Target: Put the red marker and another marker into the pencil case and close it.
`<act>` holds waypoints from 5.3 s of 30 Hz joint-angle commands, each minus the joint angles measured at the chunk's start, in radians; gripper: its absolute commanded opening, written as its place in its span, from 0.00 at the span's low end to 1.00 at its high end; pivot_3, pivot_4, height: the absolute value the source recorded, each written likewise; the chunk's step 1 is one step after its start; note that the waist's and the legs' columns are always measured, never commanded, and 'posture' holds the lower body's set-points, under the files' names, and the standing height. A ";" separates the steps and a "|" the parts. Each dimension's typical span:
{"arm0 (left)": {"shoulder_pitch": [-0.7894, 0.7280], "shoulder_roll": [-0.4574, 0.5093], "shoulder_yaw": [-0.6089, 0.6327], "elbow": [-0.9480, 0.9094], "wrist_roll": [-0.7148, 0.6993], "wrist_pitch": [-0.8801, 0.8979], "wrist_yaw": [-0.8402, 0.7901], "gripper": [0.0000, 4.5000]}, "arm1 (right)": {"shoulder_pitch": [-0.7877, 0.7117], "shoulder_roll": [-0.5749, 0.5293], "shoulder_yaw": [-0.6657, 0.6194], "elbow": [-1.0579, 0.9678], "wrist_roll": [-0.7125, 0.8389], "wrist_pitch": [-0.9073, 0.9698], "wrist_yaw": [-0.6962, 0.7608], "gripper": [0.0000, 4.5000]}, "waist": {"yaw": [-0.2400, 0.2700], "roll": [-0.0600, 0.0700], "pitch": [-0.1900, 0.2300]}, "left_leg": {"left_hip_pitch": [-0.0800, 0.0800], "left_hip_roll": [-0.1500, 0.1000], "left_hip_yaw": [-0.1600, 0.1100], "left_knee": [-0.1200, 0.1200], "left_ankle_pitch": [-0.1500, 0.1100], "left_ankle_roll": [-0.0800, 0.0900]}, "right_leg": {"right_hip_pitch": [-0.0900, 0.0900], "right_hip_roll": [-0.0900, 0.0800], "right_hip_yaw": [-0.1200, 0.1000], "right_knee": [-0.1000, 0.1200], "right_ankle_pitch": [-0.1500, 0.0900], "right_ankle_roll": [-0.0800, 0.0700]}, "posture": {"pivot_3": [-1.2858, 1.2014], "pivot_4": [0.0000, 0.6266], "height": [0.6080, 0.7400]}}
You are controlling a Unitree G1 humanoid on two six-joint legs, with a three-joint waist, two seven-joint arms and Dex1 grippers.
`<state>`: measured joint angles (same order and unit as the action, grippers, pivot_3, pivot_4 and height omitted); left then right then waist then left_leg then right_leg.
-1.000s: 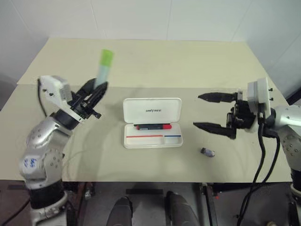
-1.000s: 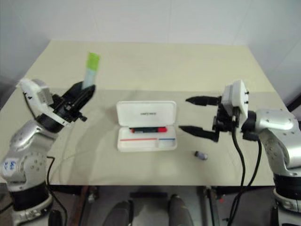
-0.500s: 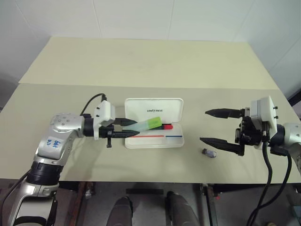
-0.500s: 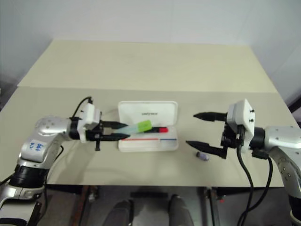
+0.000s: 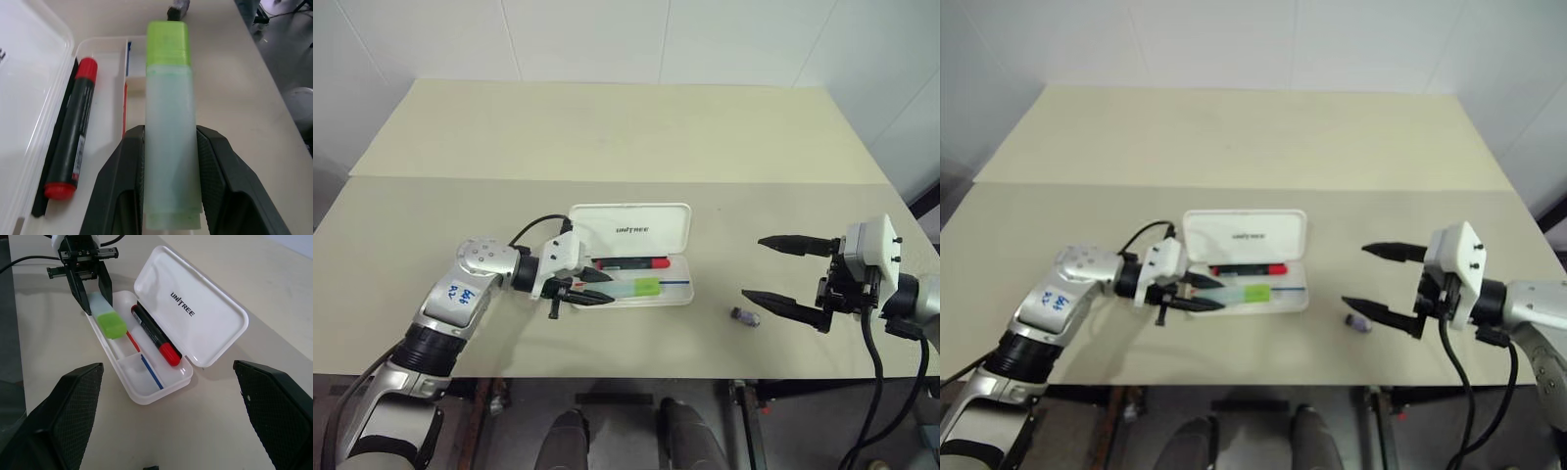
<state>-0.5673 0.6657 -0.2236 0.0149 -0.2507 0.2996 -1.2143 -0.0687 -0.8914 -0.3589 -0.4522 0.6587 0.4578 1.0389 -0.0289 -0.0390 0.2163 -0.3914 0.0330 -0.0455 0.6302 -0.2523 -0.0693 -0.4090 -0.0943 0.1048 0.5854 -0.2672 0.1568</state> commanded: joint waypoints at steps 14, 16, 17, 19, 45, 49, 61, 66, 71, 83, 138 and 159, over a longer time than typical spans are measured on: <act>-0.026 0.020 -0.018 -0.014 0.044 0.050 -0.011 0.23 | -0.031 0.032 -0.002 -0.090 0.020 -0.009 -0.076 1.00 | 0.000 0.000 0.000 | 0.000 0.000 0.000 0.000 0.000 0.000 | 0.000 0.000 0.000 0.001 0.000 0.000 | 0.52 0.24 1.00; -0.025 0.026 -0.018 -0.013 0.048 0.054 -0.012 0.23 | -0.032 0.035 0.000 -0.091 0.019 -0.010 -0.079 1.00 | 0.000 0.000 0.000 | 0.000 0.000 0.000 0.000 0.000 0.000 | 0.000 0.000 0.000 0.001 0.000 0.000 | 0.52 0.24 1.00; -0.028 0.030 -0.019 -0.010 0.054 0.054 -0.012 0.23 | -0.034 0.037 0.003 -0.089 0.018 -0.012 -0.081 1.00 | 0.000 0.000 0.000 | 0.000 0.000 0.000 0.000 0.000 0.000 | 0.000 0.000 0.000 0.001 0.000 0.000 | 0.52 0.24 1.00; -0.030 0.034 -0.020 -0.006 0.058 0.055 -0.016 0.23 | -0.034 0.041 0.006 -0.089 0.016 -0.014 -0.083 1.00 | 0.000 0.000 0.000 | 0.000 0.000 0.000 0.000 0.000 0.000 | 0.000 0.000 0.000 0.001 0.000 0.000 | 0.52 0.24 1.00; -0.080 -0.004 0.033 -0.050 -0.019 0.144 -0.064 0.99 | -0.044 0.068 0.029 -0.056 0.011 -0.024 -0.109 1.00 | -0.001 0.000 0.000 | 0.000 0.000 0.000 0.000 0.000 0.000 | 0.000 0.000 0.000 0.003 0.001 0.002 | 0.52 0.24 1.00; -0.069 0.016 0.108 -0.088 -0.089 0.201 -0.052 0.99 | -0.001 0.099 0.010 -0.041 0.021 0.023 -0.164 1.00 | 0.000 0.000 0.000 | 0.000 0.000 0.000 0.000 0.000 0.000 | 0.000 0.000 0.000 0.003 0.001 0.002 | 0.52 0.24 1.00; 0.032 0.162 0.318 -0.152 -0.322 0.288 -0.156 1.00 | 0.291 0.198 0.041 -0.077 -0.046 0.017 -0.260 1.00 | -0.002 0.000 0.000 | 0.001 0.000 -0.001 0.001 0.000 0.000 | 0.000 0.000 0.000 0.005 -0.002 -0.001 | 0.52 0.24 1.00; -0.001 0.174 0.307 -0.119 -0.325 0.255 -0.177 1.00 | 0.272 0.227 0.123 0.027 -0.119 -0.050 -0.234 1.00 | -0.003 0.000 0.000 | 0.002 0.000 -0.001 0.001 0.002 0.000 | 0.001 0.000 0.000 0.004 -0.002 -0.002 | 0.52 0.24 1.00; -0.033 0.176 0.299 -0.104 -0.328 0.224 -0.197 1.00 | 0.224 0.246 0.170 0.155 -0.170 -0.127 -0.197 1.00 | -0.003 0.000 0.000 | 0.002 0.000 -0.001 0.001 0.002 0.000 | 0.001 0.000 0.000 0.003 -0.001 -0.002 | 0.52 0.24 1.00; -0.085 0.184 0.281 -0.084 -0.318 0.197 -0.228 1.00 | 0.092 0.265 0.214 0.443 -0.226 -0.290 -0.081 0.78 | -0.010 -0.001 -0.001 | 0.004 0.000 -0.001 0.002 0.003 0.000 | 0.004 0.000 0.000 0.004 -0.001 -0.001 | 0.52 0.24 1.00; 0.123 0.206 0.331 -0.124 -0.303 0.050 -0.190 1.00 | -0.561 0.406 0.584 0.757 -0.424 -0.442 0.280 0.09 | -0.030 0.001 0.001 | 0.002 0.000 -0.002 -0.001 0.001 -0.001 | -0.001 0.001 0.000 0.009 0.005 0.013 | 0.52 0.24 1.00; 0.103 0.194 0.324 -0.106 -0.298 0.039 -0.175 1.00 | -0.580 0.412 0.530 0.697 -0.372 -0.387 0.273 0.99 | -0.031 0.001 0.001 | 0.002 0.000 -0.002 -0.001 0.001 -0.001 | -0.001 0.001 0.000 0.009 0.006 0.013 | 0.52 0.24 1.00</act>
<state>-0.4487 0.8557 0.0717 -0.0753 -0.5313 0.3476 -1.3930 -0.6220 -0.4809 0.2126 0.3144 0.2420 0.0533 1.3184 -0.0601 -0.0378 0.2170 -0.3891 0.0335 -0.0470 0.6290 -0.2508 -0.0703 -0.4105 -0.0933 0.1045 0.5949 -0.2617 0.1698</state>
